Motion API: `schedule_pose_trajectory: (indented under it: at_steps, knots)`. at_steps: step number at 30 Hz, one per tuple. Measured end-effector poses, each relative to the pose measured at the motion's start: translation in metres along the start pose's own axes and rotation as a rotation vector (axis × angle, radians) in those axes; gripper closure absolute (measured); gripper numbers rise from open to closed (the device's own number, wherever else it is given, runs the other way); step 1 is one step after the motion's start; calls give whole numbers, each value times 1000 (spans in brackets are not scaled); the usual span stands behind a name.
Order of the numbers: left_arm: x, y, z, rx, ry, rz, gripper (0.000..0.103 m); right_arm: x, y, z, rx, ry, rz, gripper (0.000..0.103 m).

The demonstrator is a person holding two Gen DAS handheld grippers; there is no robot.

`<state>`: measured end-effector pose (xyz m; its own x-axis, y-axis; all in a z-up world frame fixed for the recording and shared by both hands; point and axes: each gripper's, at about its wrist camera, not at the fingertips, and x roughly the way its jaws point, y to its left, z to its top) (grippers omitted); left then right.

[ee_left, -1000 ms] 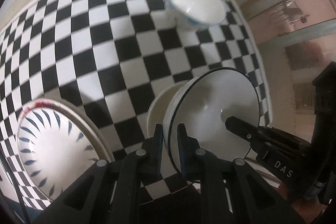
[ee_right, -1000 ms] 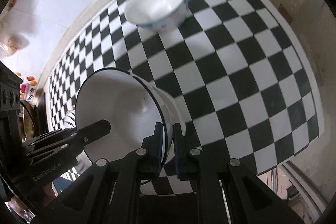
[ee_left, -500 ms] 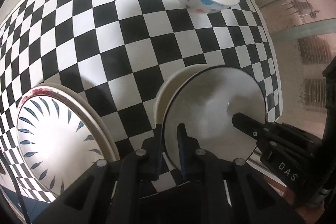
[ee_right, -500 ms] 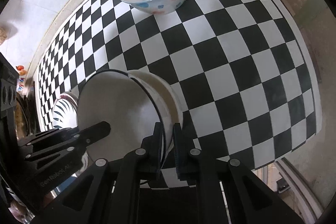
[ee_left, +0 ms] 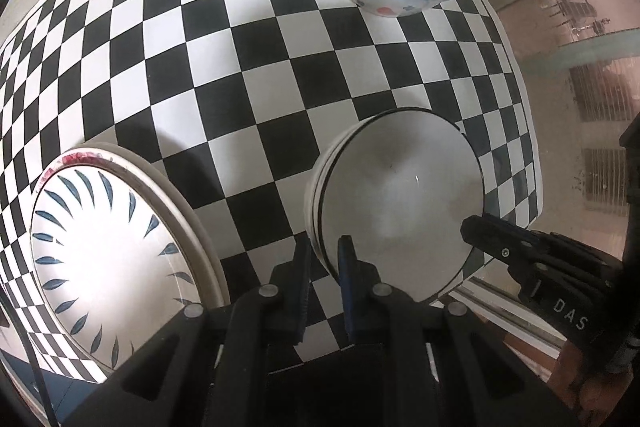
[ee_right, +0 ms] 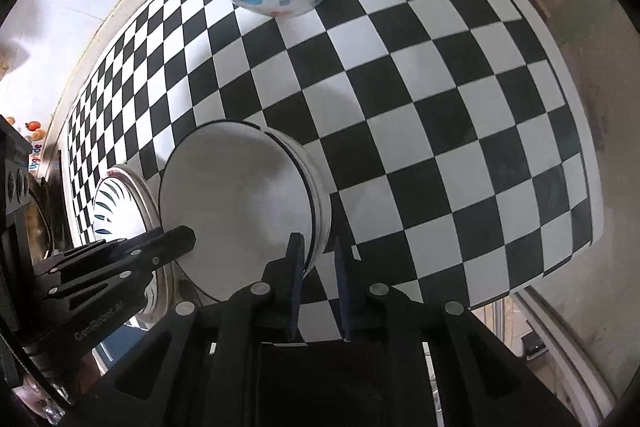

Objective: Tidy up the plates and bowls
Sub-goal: 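Open both grippers and move them toward the blue-dotted bowl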

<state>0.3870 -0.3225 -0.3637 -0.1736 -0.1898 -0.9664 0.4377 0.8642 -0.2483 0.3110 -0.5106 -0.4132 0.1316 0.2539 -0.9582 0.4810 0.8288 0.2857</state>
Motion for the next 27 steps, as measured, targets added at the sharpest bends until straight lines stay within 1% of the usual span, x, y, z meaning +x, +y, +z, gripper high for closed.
schedule_pose_trajectory:
  at_steps: [3,7,8,9,10,11,12,13,14,15,16,18,21,24,26,27]
  knots:
    - [-11,0,0,-6,-26,13,91,-5,-1,0,4,-8,15,86]
    - [-35,-3,7,-2,-91,55,90,-17,-2,6,-5,-24,19,86]
    - [-42,-5,11,3,-112,68,88,-23,-1,10,-13,-37,9,86]
    - [-49,-7,16,7,-137,89,80,-28,0,14,-20,-45,2,85]
    - [-56,-10,23,12,-173,116,78,-33,0,20,-29,-56,-7,84]
    - [-59,-11,28,18,-191,129,74,-36,1,26,-34,-64,-13,82]
    - [-63,-13,35,28,-210,147,67,-39,0,34,-34,-74,-13,73]
    - [-65,-15,42,38,-221,161,63,-41,-1,40,-33,-82,-10,53]
    - [-67,-18,52,51,-240,189,61,-45,-2,49,-35,-101,-11,42]
    - [-67,-20,59,61,-250,210,60,-48,-3,55,-34,-119,-14,28]
    - [-67,-21,66,70,-254,220,60,-52,-4,65,-30,-144,-17,27]
    - [-62,-22,86,77,-238,206,59,-54,-8,82,-17,-153,-14,27]
    - [-53,-20,114,68,-193,163,59,-53,-15,111,16,-158,29,27]
    - [-46,-17,141,44,-166,108,59,-51,-22,138,50,-166,80,27]
    - [-41,-12,160,25,-141,53,59,-47,-27,154,64,-163,122,27]
    - [-38,-10,170,9,-132,29,59,-45,-29,161,69,-162,128,28]
